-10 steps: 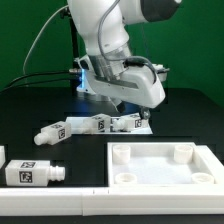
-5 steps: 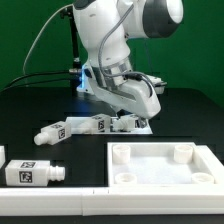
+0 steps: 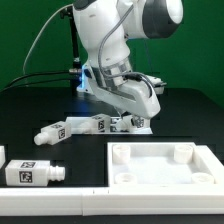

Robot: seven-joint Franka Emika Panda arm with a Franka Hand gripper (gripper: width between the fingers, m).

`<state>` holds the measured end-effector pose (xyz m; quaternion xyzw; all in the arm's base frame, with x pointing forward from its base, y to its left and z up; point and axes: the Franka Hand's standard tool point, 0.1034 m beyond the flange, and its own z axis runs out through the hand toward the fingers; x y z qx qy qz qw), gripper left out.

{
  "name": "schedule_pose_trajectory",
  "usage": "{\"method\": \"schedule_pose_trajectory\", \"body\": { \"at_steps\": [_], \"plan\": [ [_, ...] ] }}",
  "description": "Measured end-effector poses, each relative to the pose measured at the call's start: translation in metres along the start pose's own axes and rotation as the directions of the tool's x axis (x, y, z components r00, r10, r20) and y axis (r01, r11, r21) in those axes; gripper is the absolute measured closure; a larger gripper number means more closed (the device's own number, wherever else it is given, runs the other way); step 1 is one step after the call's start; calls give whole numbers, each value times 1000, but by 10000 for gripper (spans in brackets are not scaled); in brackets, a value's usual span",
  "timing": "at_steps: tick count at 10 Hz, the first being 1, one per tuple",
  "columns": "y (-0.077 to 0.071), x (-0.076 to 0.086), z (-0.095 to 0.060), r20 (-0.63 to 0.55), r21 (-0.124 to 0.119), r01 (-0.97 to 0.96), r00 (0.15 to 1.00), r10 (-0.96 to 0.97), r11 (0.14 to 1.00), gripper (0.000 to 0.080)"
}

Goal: Assemble square table

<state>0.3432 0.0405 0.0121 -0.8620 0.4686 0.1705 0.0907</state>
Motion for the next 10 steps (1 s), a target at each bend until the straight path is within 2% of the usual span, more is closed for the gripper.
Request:
{"method": "schedule_pose_trajectory", "body": {
  "at_steps": [1, 3, 5, 6, 7, 10],
  "plan": [
    [-3, 0, -1, -2, -2, -48, 999, 48, 999, 515],
    [-19, -3, -6, -21, -7, -206, 978, 206, 979, 515],
    [-28, -11, -3, -29, 0, -406, 913, 406, 914, 515],
    [-31, -13, -1, -39, 56, -626, 777, 628, 778, 515],
    [-33, -17, 1, -44, 65, -672, 736, 675, 737, 515],
    [-33, -18, 2, -26, 70, -795, 603, 798, 603, 514]
  ]
}}
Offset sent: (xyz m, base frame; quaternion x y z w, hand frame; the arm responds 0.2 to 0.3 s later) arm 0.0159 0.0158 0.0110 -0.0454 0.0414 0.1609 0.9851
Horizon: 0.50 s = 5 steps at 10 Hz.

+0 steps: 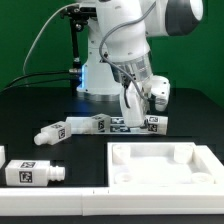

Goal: Assemble square table

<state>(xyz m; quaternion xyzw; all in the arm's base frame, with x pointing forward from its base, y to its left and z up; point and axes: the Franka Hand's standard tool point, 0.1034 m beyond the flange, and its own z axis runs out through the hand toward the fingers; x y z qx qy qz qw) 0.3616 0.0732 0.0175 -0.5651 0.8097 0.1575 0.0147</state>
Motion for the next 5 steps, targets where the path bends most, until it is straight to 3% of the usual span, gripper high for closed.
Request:
{"method": "schedule_pose_trajectory", "body": {
  "at_steps": [1, 2, 4, 5],
  "plan": [
    [0, -1, 0, 1, -3, -60, 998, 60, 998, 514],
    [1, -8, 0, 9, -28, -210, 978, 210, 977, 514],
    [-3, -26, 2, 2, -50, -492, 870, 493, 869, 514],
    [-1, -35, 7, -6, -60, -486, 874, 487, 872, 514]
  ]
}}
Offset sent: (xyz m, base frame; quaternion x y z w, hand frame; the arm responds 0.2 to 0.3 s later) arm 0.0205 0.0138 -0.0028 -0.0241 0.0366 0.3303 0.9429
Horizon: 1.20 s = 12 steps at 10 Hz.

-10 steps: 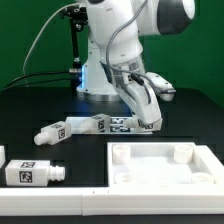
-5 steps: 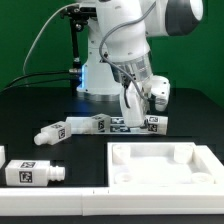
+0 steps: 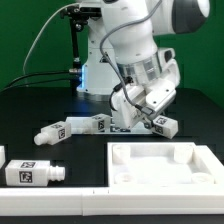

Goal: Assemble square table

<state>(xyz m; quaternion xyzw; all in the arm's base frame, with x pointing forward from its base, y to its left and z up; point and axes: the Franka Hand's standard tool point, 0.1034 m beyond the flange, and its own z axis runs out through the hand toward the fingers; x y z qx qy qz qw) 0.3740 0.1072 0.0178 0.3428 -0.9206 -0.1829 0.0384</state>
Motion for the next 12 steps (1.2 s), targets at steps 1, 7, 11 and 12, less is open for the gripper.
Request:
{"method": "schedule_pose_trajectory", "body": {
  "at_steps": [1, 7, 11, 12],
  "plan": [
    [6, -6, 5, -11, -12, -16, 1000, 16, 1000, 514],
    [10, -9, 7, -7, -16, 131, 991, -131, 991, 290],
    [22, -24, -27, 52, -57, 422, 906, -420, 905, 151],
    [34, -29, -30, 45, -77, 475, 880, -473, 877, 151]
  ]
}}
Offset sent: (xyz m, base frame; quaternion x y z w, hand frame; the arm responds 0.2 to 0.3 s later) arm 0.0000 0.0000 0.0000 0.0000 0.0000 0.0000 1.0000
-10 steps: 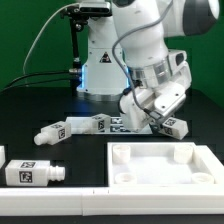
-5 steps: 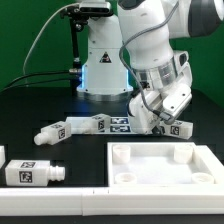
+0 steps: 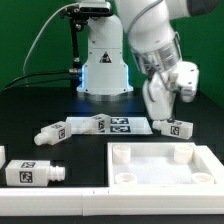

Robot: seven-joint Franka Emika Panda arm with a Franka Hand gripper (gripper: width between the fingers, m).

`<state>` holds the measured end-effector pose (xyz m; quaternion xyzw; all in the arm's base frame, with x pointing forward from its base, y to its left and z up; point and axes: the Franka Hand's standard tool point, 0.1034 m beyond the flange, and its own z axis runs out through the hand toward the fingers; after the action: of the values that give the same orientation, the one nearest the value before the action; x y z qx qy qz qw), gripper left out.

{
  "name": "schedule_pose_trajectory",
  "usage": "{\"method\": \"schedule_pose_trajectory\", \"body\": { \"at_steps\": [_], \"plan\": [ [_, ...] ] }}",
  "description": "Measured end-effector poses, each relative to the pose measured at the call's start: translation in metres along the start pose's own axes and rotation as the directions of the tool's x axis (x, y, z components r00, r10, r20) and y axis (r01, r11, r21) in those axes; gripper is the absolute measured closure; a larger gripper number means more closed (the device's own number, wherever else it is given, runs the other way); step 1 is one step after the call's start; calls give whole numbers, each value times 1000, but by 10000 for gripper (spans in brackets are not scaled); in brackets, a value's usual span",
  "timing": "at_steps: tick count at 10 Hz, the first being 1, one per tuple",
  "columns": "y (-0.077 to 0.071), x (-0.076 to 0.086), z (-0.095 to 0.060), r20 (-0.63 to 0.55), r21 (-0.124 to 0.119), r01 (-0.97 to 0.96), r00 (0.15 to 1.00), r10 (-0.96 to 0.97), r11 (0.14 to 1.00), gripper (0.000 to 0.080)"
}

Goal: Assemble square table

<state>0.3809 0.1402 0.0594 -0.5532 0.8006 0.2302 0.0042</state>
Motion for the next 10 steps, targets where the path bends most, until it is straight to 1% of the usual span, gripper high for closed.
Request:
{"method": "schedule_pose_trajectory", "body": {
  "at_steps": [1, 2, 3, 4, 5, 6, 7, 8, 9, 10],
  "plan": [
    [8, -6, 2, -15, -27, 47, 999, -47, 999, 150],
    [6, -2, 3, -15, -25, 149, 989, -149, 989, 150],
    [5, -1, 3, -13, -27, 210, 978, -210, 977, 150],
    [5, -1, 3, -14, -32, 293, 956, -294, 956, 150],
    [5, -2, 3, -16, -62, 440, 897, -442, 896, 150],
    [1, -9, -1, -4, -97, 571, 819, -574, 816, 150],
    [-6, -19, -4, 12, -101, 682, 729, -685, 724, 150],
    [-8, -26, -2, 25, -122, 782, 618, -785, 612, 150],
    [-6, -29, 1, 26, -140, 817, 568, -822, 560, 150],
    [-8, -27, 0, 35, -136, 853, 513, -858, 505, 150]
  ]
}}
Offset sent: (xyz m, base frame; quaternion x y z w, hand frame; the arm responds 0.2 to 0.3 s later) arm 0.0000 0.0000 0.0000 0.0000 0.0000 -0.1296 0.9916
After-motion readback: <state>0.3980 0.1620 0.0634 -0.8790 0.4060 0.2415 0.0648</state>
